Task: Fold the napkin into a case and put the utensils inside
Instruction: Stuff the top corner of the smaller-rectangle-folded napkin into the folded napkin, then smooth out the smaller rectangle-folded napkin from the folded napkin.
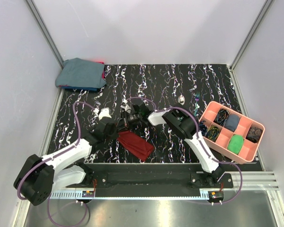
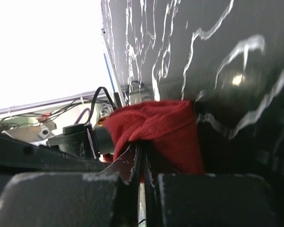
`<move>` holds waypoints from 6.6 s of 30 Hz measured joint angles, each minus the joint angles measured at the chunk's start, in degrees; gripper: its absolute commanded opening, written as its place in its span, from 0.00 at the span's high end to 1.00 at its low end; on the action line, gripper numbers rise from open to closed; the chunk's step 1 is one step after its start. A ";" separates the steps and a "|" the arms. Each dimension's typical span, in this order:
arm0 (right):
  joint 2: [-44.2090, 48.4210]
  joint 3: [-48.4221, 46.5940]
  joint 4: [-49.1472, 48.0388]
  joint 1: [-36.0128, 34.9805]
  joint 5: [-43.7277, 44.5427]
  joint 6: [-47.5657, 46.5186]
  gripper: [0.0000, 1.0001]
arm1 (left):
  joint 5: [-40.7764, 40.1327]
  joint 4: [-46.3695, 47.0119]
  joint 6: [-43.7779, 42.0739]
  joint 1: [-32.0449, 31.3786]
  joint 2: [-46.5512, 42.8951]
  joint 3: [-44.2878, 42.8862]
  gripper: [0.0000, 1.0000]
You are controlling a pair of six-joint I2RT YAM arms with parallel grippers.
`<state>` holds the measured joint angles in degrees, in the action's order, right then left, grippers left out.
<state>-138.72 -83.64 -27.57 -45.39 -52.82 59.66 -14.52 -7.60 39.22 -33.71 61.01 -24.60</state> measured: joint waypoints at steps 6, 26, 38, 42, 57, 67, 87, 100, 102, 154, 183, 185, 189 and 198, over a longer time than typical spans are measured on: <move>-3.89 -4.79 0.59 0.37 -3.37 1.16 0.87 | 1.38 2.60 -0.15 1.33 5.84 -0.02 1.00; 4.48 2.60 5.84 1.07 -3.48 -5.16 0.84 | 2.54 -9.60 3.80 8.79 -6.10 -6.05 0.87; 8.72 8.48 11.32 4.42 -0.39 -10.01 0.85 | 9.84 -4.44 3.76 10.82 7.74 -6.67 0.96; 12.26 13.14 13.35 4.37 0.33 -11.41 0.85 | 10.23 -1.14 3.91 10.91 11.87 -6.67 0.97; 24.79 33.33 12.48 1.16 4.24 -13.07 0.82 | 9.64 4.44 5.29 12.09 14.75 -5.20 0.86; 39.15 28.50 32.37 1.09 11.39 -24.00 0.51 | 10.97 -4.44 1.46 10.99 1.31 -8.17 0.79; 34.82 12.50 61.96 -12.68 42.23 -48.00 0.53 | 23.32 1.53 22.97 2.29 3.54 4.33 1.00; 30.14 7.93 64.11 -15.91 49.37 -52.19 0.49 | 23.10 5.16 27.69 2.25 3.85 7.19 1.00; 29.64 7.91 64.43 -16.17 50.23 -52.52 0.51 | 23.12 5.79 28.13 2.25 3.82 7.48 1.00; 28.48 5.57 67.98 -16.63 41.00 -41.40 1.00 | 21.22 1.88 29.46 -2.16 -6.25 10.49 0.96; 28.00 6.40 61.90 -8.17 39.76 -37.86 1.00 | 25.42 10.91 29.88 -2.95 2.51 8.48 1.00; 28.00 6.40 61.86 -8.17 39.74 -37.68 1.00 | 25.40 11.91 29.92 -3.19 5.29 8.17 1.00; 28.00 6.38 61.88 -8.17 39.71 -37.11 1.00 | 24.79 14.27 31.19 -4.55 9.03 7.82 1.00; 28.68 6.36 61.44 -8.17 36.65 -33.59 1.00 | 21.68 16.70 33.09 -8.09 10.10 7.82 1.00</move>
<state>-110.04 -77.28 33.87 -53.56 -16.16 26.06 7.16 9.10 72.31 -41.80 71.11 -16.78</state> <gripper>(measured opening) 0.054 0.004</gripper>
